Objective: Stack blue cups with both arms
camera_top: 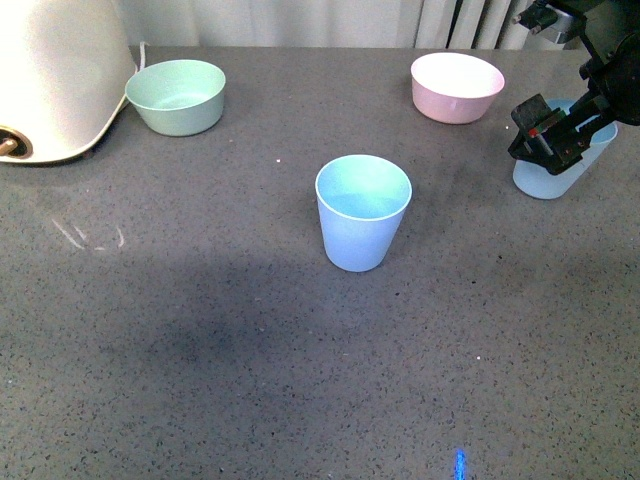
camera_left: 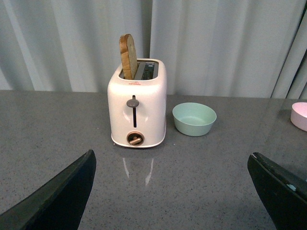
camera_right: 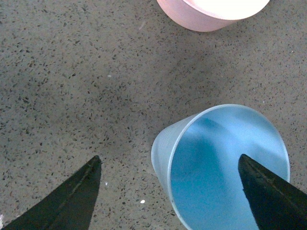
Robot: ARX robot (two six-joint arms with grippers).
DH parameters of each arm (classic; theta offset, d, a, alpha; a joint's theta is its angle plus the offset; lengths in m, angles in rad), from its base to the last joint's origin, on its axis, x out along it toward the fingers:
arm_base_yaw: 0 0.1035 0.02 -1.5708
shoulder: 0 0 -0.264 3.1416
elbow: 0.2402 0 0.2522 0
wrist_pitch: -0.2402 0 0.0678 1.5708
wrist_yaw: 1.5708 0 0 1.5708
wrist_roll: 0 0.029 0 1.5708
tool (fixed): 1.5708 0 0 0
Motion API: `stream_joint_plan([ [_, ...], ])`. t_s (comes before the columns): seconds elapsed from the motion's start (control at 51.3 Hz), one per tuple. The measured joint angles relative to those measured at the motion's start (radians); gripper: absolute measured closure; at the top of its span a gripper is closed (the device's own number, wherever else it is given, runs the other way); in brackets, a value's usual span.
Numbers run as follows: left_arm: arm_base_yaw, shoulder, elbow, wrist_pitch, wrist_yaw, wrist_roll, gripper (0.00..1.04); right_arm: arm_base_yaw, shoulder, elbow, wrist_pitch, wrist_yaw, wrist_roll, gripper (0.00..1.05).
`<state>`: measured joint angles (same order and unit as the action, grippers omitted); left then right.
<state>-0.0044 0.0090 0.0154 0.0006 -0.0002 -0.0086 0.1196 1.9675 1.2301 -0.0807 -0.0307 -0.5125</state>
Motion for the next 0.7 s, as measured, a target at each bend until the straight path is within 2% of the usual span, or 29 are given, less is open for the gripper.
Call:
stream_joint_plan([
  [0.195,0.000,0.000,0.000,0.000,0.000,0.000,0.09,-0.005,0.018,0.019,-0.037,0.007,0.005,0.49],
  [0.41,0.000,0.000,0.000,0.000,0.000,0.000,0.09,-0.032,0.011,0.020,-0.085,-0.027,0.021,0.91],
  [0.488,0.000,0.000,0.000,0.000,0.000,0.000,0.09,-0.038,-0.005,0.019,-0.107,-0.045,0.020,1.02],
  [0.702,0.000,0.000,0.000,0.000,0.000,0.000,0.09,-0.059,-0.100,0.008,-0.174,-0.099,-0.021,1.03],
])
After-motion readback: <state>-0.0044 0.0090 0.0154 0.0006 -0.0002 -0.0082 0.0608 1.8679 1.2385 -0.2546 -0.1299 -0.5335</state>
